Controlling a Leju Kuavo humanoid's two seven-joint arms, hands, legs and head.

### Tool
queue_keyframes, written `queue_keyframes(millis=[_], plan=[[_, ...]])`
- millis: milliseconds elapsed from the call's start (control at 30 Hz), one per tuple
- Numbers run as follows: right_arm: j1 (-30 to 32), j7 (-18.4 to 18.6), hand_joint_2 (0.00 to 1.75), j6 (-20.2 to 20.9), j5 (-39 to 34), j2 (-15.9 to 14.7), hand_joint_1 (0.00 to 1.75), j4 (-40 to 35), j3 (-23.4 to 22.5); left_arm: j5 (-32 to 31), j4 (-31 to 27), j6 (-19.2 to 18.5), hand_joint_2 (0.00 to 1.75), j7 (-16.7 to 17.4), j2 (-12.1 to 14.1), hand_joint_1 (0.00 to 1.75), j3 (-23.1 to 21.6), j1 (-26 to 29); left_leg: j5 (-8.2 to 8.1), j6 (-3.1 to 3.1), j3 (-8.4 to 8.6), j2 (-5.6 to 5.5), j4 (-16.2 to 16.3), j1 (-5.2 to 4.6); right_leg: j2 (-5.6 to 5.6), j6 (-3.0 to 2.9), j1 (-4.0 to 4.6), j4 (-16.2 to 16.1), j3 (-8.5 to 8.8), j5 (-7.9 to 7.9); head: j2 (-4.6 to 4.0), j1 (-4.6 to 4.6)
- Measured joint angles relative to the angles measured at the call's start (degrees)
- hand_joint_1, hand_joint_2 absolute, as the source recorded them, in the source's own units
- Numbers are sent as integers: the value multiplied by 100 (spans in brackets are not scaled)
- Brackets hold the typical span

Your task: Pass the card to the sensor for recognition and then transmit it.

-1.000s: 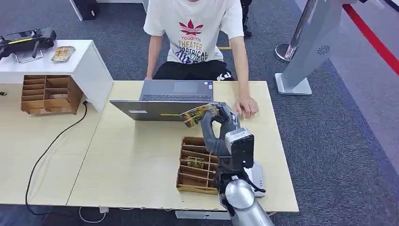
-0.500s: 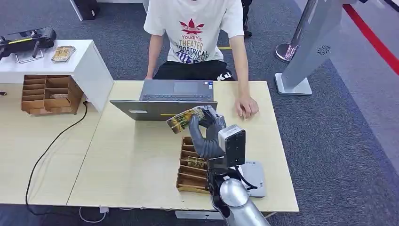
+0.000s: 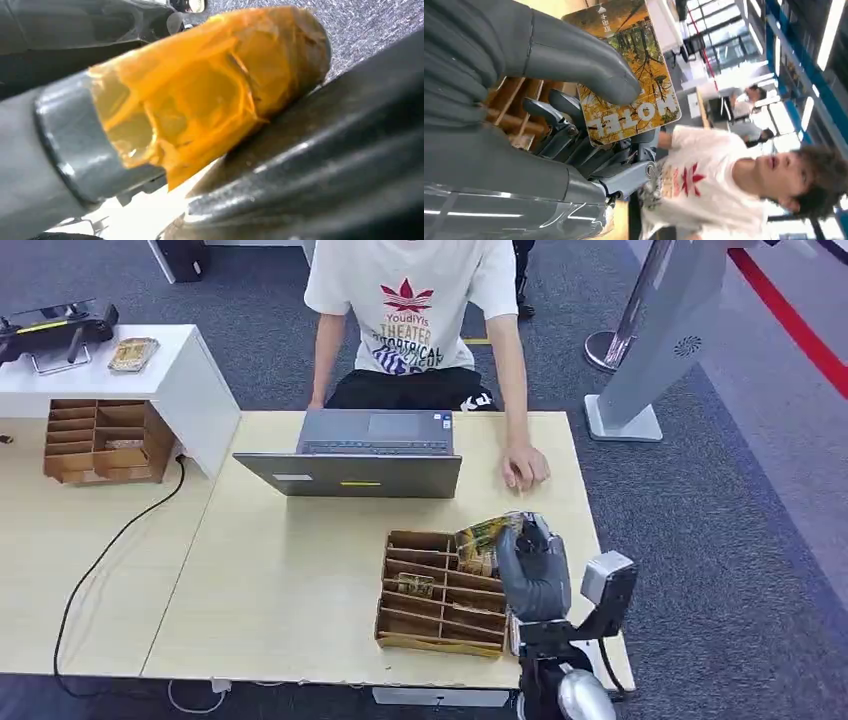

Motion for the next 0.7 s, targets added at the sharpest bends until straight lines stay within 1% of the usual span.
queue_keyframes(millis=[133,200,367,467,600,700], plan=[[176,133,175,-70,83,-31,175,-83,-281,13,0,9,0,-4,0,0,9,0,1,-1,1,2,0,1,2,0,1,0,0,0,0,0],[188,238,175,-146,181,-35,175,-79,-371,48,0,22,0,-9,-2,0,33,2,1,-2,1,2,0,2,3,0,1,1,0,0,0,0],[287,361,175,-247,363,-111,175,-66,-596,48,0,33,0,-11,-9,0,57,4,2,-1,0,1,0,2,1,0,1,1,1,0,0,2],[397,457,175,-243,526,-194,175,-55,-712,42,0,33,0,-11,-11,0,68,4,2,-1,-1,0,0,1,0,0,0,1,1,0,0,2],[516,603,175,-387,900,-266,175,37,-817,35,0,33,0,-4,-11,0,77,3,0,-1,-1,2,0,1,2,0,0,0,-1,0,0,0],[550,667,175,-411,973,-295,175,145,-896,46,0,33,0,-4,-11,0,83,3,0,-1,-1,1,0,1,1,0,0,1,-1,0,0,0]])
